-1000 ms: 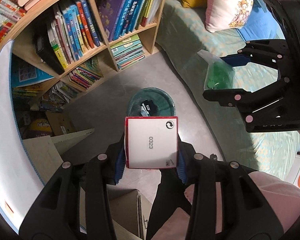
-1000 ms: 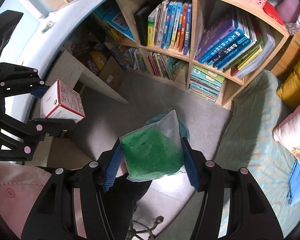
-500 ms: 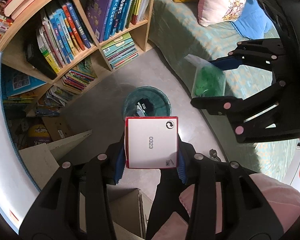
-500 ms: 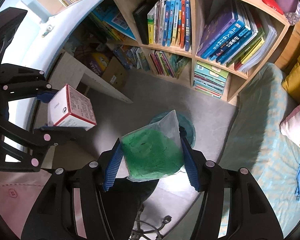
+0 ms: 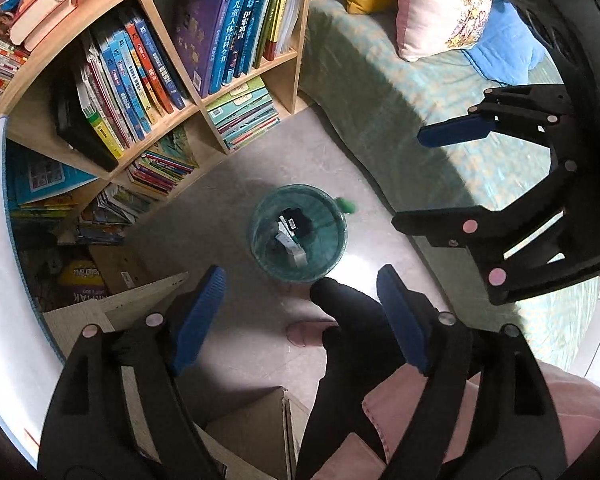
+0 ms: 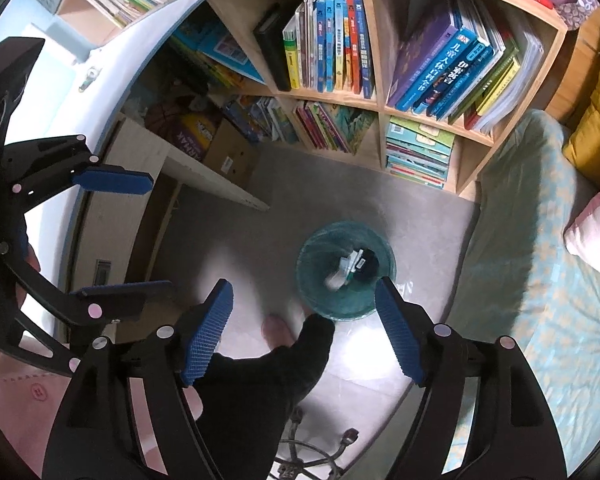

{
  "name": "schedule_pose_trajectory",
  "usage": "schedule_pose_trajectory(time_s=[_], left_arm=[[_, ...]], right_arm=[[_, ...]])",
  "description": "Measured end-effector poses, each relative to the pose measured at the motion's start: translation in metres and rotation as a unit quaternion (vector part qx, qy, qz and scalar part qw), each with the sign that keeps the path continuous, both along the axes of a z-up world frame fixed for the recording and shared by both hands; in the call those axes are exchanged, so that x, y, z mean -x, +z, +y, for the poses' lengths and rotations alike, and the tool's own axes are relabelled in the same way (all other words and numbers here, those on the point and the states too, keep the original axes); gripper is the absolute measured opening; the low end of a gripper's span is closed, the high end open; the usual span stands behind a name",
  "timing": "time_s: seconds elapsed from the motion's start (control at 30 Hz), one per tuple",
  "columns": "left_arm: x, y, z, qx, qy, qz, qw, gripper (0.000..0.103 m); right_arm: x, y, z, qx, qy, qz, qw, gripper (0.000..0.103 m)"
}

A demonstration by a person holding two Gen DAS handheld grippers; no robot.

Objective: Collect trash
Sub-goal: 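Open both tools over the wastebasket to drop the box and bag, then move both open tools back over the table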

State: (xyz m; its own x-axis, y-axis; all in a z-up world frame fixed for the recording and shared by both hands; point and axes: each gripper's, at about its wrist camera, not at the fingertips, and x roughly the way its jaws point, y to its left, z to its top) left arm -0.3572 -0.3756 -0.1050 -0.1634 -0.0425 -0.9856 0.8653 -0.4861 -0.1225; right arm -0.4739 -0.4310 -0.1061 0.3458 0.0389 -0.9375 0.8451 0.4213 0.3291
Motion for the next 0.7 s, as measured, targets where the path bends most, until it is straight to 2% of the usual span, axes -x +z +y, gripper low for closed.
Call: schedule_pose_trajectory(time_s=[0.33, 0.7], left_arm=[[-0.014, 0.007, 0.003, 0.01, 0.021, 0.003, 0.9997, 0.076], [-0.038, 0.019, 0.009, 0.024, 0.053, 0.006, 0.9983, 0.078]], right_arm=[[-0.002, 0.004, -0.003, 0.008, 0.0, 0.007, 1.0, 0.075], [-0.019, 0.015, -0.009, 0.025, 0.025, 0.011, 0.999, 0.077]])
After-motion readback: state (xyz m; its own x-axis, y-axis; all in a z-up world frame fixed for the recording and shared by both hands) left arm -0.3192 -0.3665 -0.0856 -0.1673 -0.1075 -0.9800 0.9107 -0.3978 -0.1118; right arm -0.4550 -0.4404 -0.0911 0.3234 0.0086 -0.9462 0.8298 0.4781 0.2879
